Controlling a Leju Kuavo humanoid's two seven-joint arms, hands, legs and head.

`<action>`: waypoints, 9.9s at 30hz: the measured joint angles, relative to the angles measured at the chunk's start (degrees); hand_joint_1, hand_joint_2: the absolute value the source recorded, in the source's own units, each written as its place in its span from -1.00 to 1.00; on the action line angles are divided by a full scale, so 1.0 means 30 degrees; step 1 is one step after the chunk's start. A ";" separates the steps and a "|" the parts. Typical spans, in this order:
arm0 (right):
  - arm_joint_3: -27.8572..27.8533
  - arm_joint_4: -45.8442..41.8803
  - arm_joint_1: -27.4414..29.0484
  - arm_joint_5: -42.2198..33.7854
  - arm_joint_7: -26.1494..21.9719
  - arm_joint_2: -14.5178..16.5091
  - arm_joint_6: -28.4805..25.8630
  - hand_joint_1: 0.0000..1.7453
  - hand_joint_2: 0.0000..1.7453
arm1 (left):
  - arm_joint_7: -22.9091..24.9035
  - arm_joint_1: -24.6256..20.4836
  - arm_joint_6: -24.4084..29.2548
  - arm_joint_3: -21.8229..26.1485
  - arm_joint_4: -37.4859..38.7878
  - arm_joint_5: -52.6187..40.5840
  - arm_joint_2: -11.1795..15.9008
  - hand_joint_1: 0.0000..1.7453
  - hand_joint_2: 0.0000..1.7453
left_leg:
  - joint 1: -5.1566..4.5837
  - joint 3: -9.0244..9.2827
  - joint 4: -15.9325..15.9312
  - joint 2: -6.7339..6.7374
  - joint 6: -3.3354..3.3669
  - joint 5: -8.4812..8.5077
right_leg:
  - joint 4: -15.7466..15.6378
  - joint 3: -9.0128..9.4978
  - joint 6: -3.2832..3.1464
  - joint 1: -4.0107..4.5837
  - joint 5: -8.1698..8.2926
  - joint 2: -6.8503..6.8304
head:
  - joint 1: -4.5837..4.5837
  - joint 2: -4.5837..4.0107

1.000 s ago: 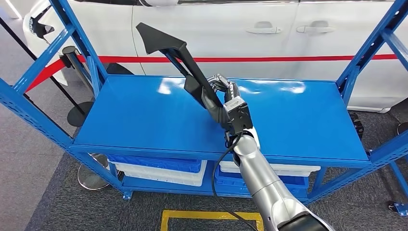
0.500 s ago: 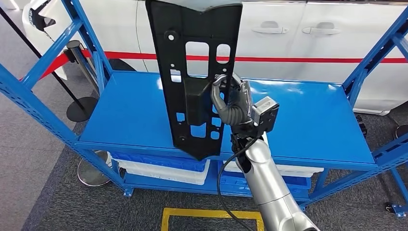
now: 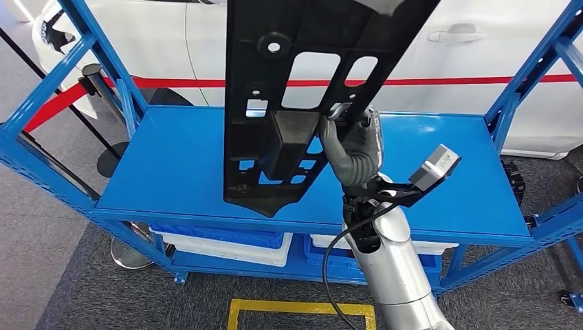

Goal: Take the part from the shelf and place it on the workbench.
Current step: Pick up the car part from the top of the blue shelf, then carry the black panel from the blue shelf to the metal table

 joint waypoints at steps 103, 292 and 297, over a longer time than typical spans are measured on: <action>0.0681 -0.5799 0.5075 -0.2761 0.0965 -0.1255 0.4404 1.00 1.00 | -0.0681 -0.0176 -0.0281 0.0816 0.0000 0.0727 0.0151 -1.00 1.00 | -0.0390 0.3400 -0.6080 0.0308 0.1188 0.2228 | 0.2300 -0.1209 0.0949 -0.0191 -0.1303 -0.0027 | -0.0020 0.0000; -0.0841 -0.7508 0.8921 -0.0663 0.0036 -0.1457 0.2890 1.00 1.00 | -0.0851 -0.0138 -0.1089 0.0508 0.0007 -0.0778 0.0281 -1.00 1.00 | -0.0159 0.3464 -0.6069 0.1381 0.0779 0.1970 | 0.2714 -0.1221 0.1220 -0.0452 -0.0872 -0.0388 | 0.0390 0.0000; -0.0892 -0.7280 0.8892 -0.0838 -0.0381 -0.1548 0.3266 1.00 1.00 | -0.1098 -0.0215 -0.0927 0.0515 0.0005 -0.0623 0.0351 -1.00 1.00 | -0.0287 0.3529 -0.5688 0.2187 0.0177 0.1579 | 0.0192 0.0120 0.0611 -0.0265 -0.0268 -0.0955 | 0.0355 0.0000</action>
